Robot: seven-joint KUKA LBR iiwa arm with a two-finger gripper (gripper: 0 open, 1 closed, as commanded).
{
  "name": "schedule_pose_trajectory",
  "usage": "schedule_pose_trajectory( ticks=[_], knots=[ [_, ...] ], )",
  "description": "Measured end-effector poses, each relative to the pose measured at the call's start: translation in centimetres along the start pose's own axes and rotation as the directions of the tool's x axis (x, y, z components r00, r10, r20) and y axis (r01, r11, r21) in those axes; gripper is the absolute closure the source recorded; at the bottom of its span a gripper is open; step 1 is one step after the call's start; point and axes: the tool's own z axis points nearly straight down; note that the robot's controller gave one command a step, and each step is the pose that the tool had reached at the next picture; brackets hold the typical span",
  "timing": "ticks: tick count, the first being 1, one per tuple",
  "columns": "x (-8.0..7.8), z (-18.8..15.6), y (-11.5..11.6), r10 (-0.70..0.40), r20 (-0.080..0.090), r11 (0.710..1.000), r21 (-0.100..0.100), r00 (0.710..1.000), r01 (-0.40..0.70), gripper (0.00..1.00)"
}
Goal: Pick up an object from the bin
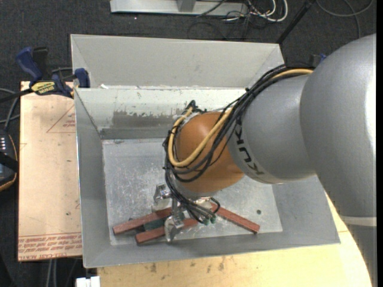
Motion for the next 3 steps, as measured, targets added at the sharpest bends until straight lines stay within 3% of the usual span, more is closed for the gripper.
schedule_pose_trajectory(
  ticks=[3],
  knots=[
    [-0.04, -1.68, 0.03, 0.001, 0.001, 1.0, 0.0, 1.0, -0.001, 1.0]
  ],
)
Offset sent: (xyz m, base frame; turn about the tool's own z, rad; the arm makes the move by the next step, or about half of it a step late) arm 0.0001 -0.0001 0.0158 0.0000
